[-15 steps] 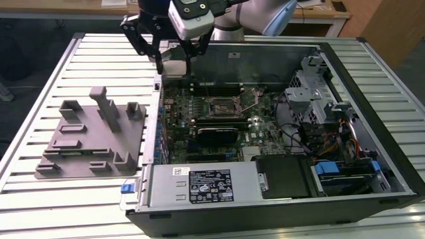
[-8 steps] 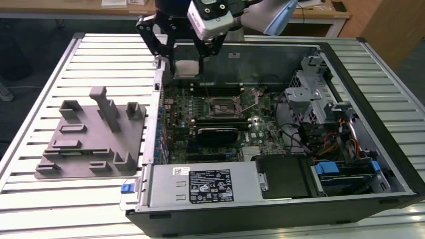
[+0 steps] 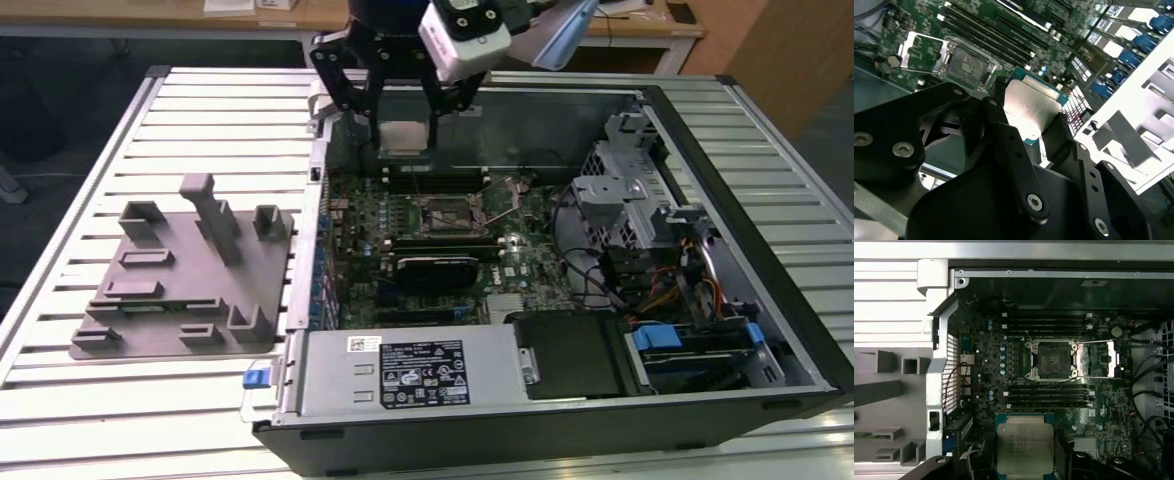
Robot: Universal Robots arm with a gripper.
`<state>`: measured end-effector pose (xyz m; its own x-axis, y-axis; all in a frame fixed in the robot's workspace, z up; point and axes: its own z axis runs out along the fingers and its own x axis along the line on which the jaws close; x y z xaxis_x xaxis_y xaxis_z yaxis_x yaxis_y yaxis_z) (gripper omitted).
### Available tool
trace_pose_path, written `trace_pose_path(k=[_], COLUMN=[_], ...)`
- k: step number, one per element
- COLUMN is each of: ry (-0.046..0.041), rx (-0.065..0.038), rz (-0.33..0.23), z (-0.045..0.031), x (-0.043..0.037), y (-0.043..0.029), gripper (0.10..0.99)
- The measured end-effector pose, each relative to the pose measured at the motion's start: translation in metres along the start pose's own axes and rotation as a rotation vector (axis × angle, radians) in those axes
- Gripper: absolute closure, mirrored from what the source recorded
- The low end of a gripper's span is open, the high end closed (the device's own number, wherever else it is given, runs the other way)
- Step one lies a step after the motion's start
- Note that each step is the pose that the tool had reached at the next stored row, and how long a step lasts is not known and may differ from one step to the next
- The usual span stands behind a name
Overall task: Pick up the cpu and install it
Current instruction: 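Pick up the cpu and move it towards the insertion slot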
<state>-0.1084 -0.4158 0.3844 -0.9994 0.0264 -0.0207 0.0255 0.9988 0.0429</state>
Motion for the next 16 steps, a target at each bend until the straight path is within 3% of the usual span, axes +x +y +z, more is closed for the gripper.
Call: trace_pose_path(k=[9,16], ry=[0.0001,0.0003], rx=[0.000,0.000], rz=[0.000,0.001], z=[0.0008,0.0055], x=[-0.0312,-0.0450], y=[0.0008,0.0010], gripper=[0.545,0.545])
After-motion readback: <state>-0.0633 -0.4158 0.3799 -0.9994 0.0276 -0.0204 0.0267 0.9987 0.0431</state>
